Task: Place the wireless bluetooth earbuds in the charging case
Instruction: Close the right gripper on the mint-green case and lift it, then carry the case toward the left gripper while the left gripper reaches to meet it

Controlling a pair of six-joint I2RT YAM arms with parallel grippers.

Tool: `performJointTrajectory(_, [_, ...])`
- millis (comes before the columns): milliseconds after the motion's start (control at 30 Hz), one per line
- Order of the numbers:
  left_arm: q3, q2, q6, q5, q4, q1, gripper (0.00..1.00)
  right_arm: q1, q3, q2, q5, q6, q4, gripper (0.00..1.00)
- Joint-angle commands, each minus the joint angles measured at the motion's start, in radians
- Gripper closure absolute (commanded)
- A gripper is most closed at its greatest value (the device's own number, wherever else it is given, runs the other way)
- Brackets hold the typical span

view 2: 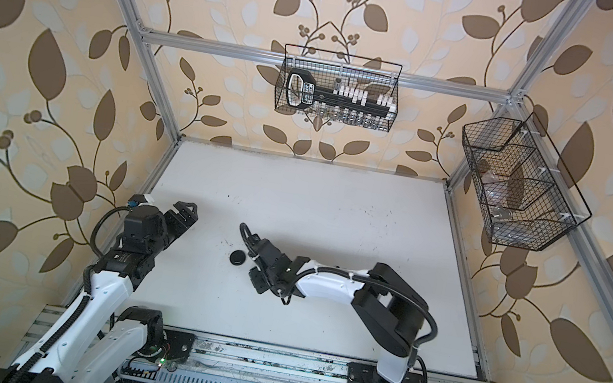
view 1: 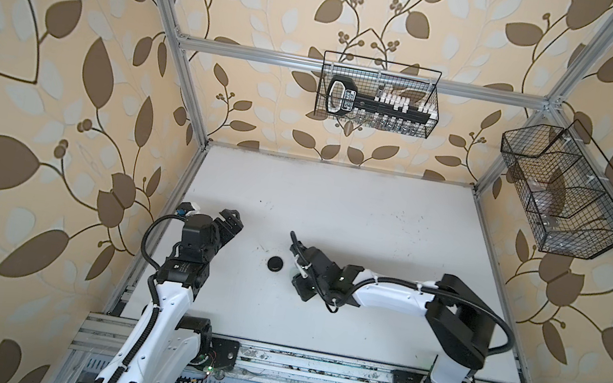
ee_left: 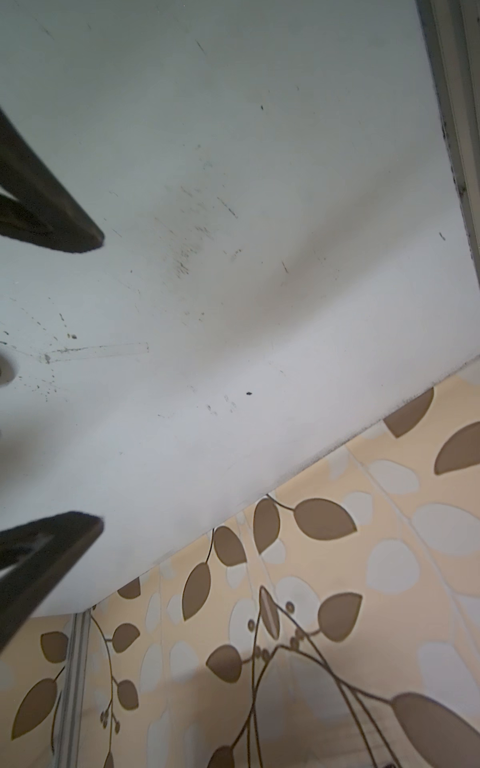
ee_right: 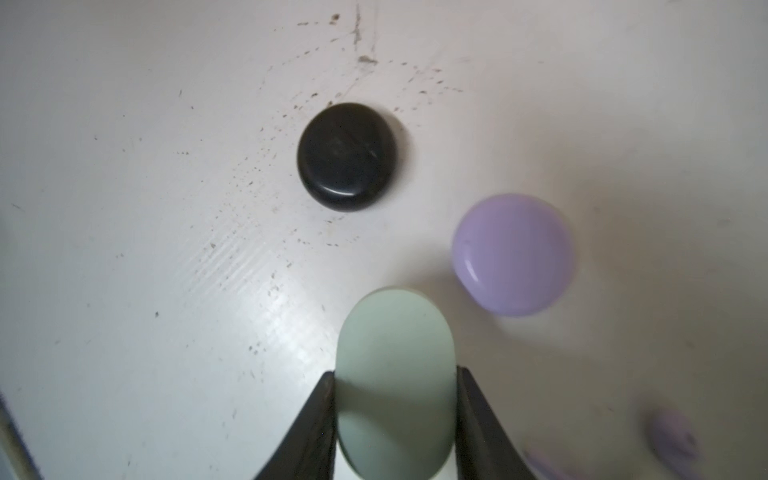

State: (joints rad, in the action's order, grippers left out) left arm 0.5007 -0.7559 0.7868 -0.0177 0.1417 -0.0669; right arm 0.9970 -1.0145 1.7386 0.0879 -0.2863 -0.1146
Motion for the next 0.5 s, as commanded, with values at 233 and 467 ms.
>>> performJointTrajectory(233, [0.148, -0.091, -0.226, -0.431, -0.337, 0.013, 0.05, -0.201, 0.08, -0.491, -0.068, 0.17, 0.172, 0.98])
performJointTrajectory(467, [0.059, -0.11, -0.47, -0.557, -0.579, 0.135, 0.17, -0.265, 0.185, -0.628, -0.233, 0.36, 0.316, 1.0])
